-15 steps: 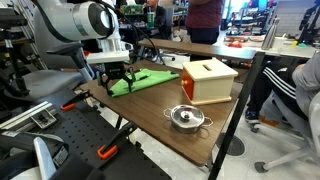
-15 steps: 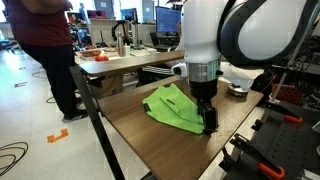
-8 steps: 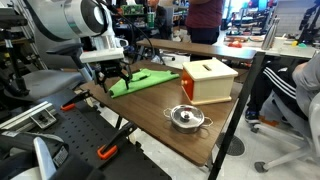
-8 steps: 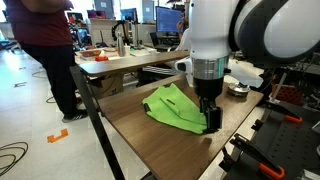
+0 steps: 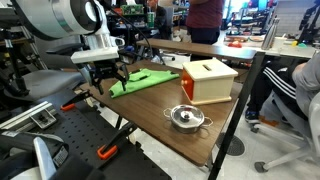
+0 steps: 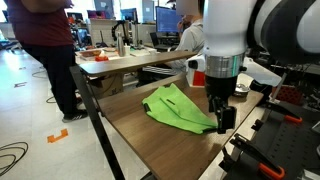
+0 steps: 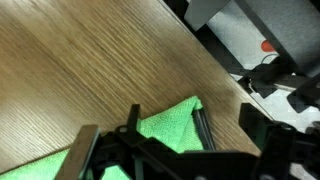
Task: Fold the green towel from bottom to top
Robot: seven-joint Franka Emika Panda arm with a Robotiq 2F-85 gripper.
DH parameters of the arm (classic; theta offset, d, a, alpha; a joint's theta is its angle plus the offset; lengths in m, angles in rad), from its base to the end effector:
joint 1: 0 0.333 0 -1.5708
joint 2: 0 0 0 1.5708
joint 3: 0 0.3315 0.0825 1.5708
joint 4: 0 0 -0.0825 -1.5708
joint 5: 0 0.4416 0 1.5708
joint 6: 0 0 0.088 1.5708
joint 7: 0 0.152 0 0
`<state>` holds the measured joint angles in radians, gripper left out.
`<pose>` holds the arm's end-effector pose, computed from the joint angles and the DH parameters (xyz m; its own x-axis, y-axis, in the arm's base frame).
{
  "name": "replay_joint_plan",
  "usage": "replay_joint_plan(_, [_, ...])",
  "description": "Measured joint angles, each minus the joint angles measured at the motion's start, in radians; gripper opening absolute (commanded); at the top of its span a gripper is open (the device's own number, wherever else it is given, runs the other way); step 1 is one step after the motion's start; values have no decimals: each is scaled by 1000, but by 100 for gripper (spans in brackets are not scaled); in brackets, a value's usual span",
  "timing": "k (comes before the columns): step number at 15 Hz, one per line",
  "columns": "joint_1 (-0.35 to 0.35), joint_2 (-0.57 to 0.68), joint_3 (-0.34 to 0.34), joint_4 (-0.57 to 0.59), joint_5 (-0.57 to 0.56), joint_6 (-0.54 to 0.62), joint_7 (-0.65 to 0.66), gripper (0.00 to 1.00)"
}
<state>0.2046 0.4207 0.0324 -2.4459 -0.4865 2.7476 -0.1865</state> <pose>0.4604 0.1249 0.0375 0.6324 0.7577 -0.1608 0.7738 -0.6274 0.0870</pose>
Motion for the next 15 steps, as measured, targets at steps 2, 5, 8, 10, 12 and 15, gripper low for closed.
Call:
replay_joint_plan(2, [0, 3, 0, 1, 0, 0, 0, 91])
replay_joint_plan(5, [1, 10, 0, 9, 0, 0, 0, 58])
replay_joint_plan(8, [6, 33, 0, 38, 0, -2, 2, 34])
replay_joint_plan(10, [10, 57, 1, 67, 2, -9, 5, 20])
replay_joint_plan(12, [19, 61, 4, 81, 3, -31, 9, 5])
replay_joint_plan(15, [25, 73, 4, 115, 3, -61, 19, 0])
